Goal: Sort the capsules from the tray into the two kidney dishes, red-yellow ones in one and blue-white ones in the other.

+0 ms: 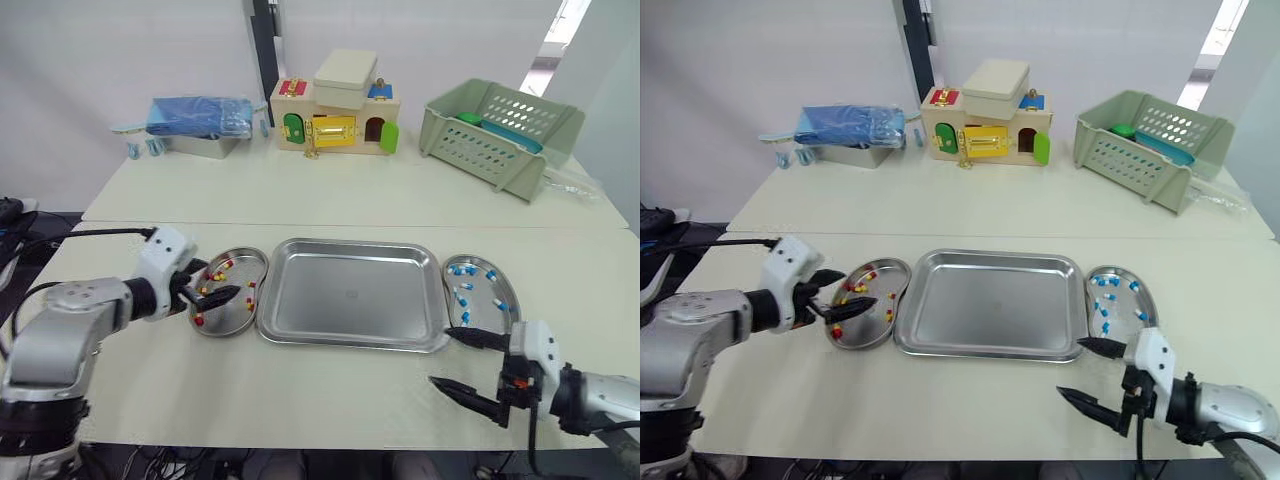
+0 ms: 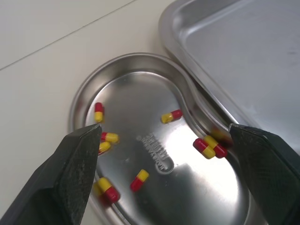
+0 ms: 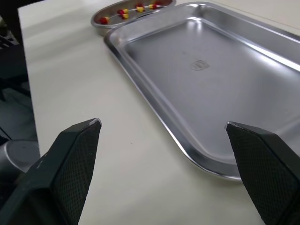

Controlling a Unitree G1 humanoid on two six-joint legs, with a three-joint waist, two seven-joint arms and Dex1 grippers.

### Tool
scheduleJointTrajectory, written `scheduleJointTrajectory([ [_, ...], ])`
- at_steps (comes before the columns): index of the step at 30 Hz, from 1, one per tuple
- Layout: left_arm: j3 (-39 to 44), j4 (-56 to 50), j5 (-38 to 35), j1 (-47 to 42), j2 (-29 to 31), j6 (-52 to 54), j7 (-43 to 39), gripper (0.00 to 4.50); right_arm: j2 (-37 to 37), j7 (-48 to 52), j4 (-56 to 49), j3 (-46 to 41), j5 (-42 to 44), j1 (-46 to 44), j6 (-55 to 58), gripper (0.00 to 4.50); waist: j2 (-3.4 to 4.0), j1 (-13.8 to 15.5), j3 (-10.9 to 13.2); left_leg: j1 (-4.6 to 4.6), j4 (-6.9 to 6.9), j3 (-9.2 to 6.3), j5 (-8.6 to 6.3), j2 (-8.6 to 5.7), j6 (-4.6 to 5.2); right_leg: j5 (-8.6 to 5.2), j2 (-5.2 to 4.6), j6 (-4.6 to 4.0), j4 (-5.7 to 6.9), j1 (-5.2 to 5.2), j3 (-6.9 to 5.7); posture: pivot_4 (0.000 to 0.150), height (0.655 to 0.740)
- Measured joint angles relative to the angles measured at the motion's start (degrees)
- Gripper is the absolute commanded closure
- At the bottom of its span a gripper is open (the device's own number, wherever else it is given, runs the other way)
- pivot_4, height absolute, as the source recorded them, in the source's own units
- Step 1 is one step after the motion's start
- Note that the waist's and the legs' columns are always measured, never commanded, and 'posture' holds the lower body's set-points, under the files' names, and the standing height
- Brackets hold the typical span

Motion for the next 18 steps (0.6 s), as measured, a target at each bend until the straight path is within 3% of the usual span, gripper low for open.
scheduleJointTrajectory([
  [3,6.7,2.06,-0.2,7.67,4.88,-3.48,-3.73,0.03,-2.56,2.22,4.49,-5.86,1.54,0.98,1.16,0.0,0.01,-0.16,0.0,0.05,-0.04,0.12,-0.01,-0.01,0.02,0.0,-0.02,0.0,-0.02,0.01,0.09,0.15,0.74],
  [9,16.49,10.84,0.91,21.15,8.73,-11.06,-10.09,0.03,-7.66,7.45,19.46,-13.48,0.35,-0.35,0.31,0.0,-0.01,0.07,0.01,0.06,-0.05,0.13,-0.02,-0.01,0.03,0.0,-0.02,-0.01,-0.02,0.02,0.07,0.15,0.74],
  [18,20.18,19.28,2.51,24.9,9.66,-18.9,-11.2,0.03,-12.9,12.92,36.66,-12.94,-5.71,-9.16,-4.24,0.0,0.01,-0.13,0.02,0.05,-0.07,0.14,-0.02,0.0,0.02,-0.01,-0.04,-0.01,-0.03,0.0,0.07,0.15,0.74],
])
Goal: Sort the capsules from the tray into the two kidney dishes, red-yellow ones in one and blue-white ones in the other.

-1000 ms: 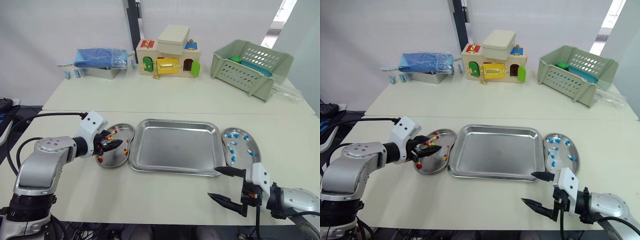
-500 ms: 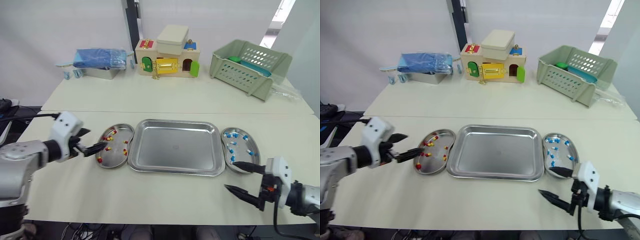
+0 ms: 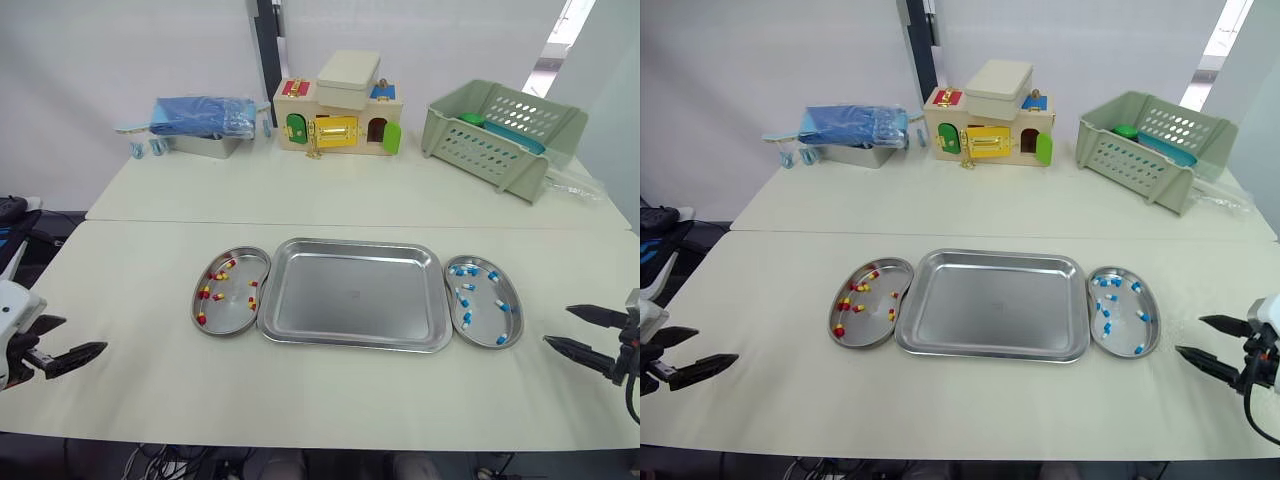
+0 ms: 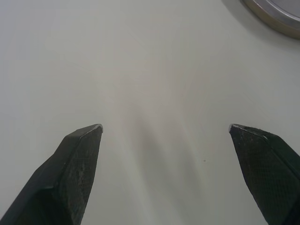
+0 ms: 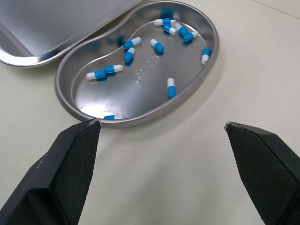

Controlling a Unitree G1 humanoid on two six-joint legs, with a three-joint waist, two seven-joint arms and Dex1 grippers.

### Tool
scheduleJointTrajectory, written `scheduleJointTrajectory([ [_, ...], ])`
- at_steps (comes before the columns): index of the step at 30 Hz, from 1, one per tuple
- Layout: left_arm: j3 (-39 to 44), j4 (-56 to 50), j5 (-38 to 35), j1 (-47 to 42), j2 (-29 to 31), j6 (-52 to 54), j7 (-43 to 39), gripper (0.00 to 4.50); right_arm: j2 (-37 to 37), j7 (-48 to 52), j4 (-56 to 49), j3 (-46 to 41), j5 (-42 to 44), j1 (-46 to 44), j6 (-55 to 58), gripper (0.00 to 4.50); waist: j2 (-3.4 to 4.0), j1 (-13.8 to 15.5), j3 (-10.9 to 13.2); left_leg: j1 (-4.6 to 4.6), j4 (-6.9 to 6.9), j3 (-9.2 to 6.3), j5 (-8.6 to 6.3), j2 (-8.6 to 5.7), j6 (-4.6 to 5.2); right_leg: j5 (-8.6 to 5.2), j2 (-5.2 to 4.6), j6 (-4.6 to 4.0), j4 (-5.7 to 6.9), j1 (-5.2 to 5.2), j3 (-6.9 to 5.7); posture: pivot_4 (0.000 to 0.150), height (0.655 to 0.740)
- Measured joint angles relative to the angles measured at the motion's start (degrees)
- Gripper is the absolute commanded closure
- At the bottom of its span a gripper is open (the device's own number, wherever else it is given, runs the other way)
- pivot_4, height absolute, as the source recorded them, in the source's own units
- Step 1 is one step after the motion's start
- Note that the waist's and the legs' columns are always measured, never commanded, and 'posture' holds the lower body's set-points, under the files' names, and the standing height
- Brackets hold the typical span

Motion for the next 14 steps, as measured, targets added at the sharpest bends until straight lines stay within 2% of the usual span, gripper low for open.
scheduleJointTrajectory([
  [14,0.2,1.85,-0.32,0.41,-0.03,-1.88,0.57,0.03,-0.34,1.77,3.23,2.58,-2.25,-2.74,-1.04,0.0,0.01,-0.44,0.0,0.01,-0.02,-0.01,0.0,0.0,0.0,0.0,0.0,0.0,0.02,-0.01,0.0,0.15,0.74],
])
